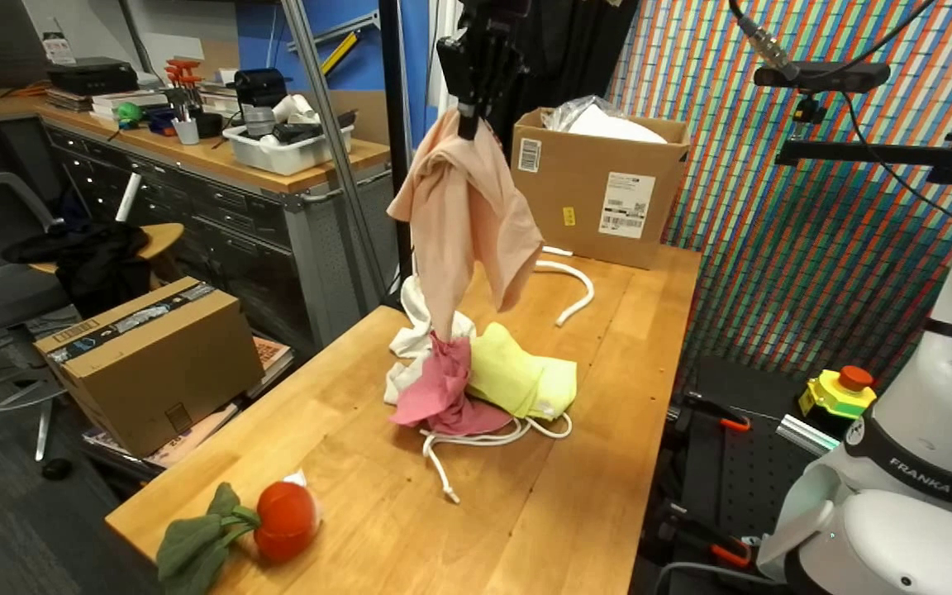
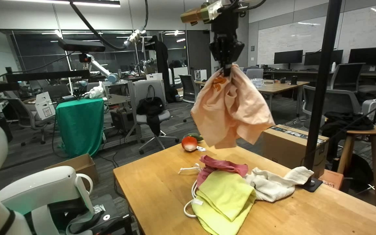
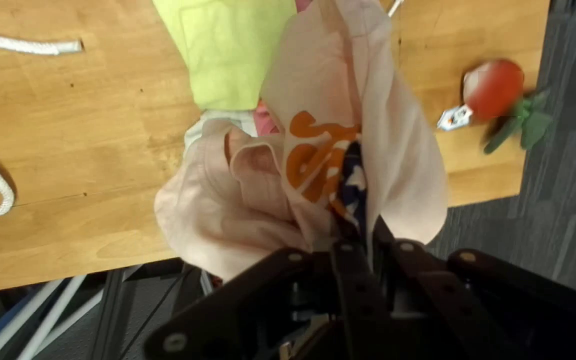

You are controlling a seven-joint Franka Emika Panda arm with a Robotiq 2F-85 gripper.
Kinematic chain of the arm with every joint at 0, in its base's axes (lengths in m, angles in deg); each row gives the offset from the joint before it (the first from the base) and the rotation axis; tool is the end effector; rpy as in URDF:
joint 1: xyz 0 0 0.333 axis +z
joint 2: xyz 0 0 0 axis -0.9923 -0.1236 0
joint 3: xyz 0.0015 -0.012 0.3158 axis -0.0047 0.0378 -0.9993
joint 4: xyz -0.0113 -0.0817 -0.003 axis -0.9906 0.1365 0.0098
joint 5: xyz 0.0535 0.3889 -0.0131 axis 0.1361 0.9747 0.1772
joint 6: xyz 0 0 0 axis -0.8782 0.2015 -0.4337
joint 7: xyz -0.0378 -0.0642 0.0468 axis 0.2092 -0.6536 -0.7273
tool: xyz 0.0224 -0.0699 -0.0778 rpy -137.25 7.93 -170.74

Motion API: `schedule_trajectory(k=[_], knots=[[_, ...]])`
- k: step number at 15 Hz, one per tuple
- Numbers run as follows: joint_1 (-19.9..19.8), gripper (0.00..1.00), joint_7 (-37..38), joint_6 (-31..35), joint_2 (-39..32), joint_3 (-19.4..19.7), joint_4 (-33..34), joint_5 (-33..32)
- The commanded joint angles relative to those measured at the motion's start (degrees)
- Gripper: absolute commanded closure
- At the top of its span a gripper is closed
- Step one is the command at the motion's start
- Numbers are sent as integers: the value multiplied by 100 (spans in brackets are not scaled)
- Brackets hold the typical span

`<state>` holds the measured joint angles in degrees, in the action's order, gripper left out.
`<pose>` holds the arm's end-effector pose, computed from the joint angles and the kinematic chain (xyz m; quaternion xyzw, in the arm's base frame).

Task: Move the white rope to the right, move the radish to the left, move the peach shirt to the left, move the pink shirt to the right, move the yellow towel to the right, move the white towel forwards

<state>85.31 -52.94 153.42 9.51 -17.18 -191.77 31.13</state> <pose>0.5348 0.0497 0.5613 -0.9953 0.0530 -0.0684 0.0431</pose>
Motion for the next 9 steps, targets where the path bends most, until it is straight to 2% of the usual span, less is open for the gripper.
schedule_trajectory(k=[1,4,9], knots=[[259,97,-423,-700,302,-292,-159,-109],[546,97,-611,-1069,345,-618,-330,-212],[963,97,-678,-1067,223,-1081,-749,-300]])
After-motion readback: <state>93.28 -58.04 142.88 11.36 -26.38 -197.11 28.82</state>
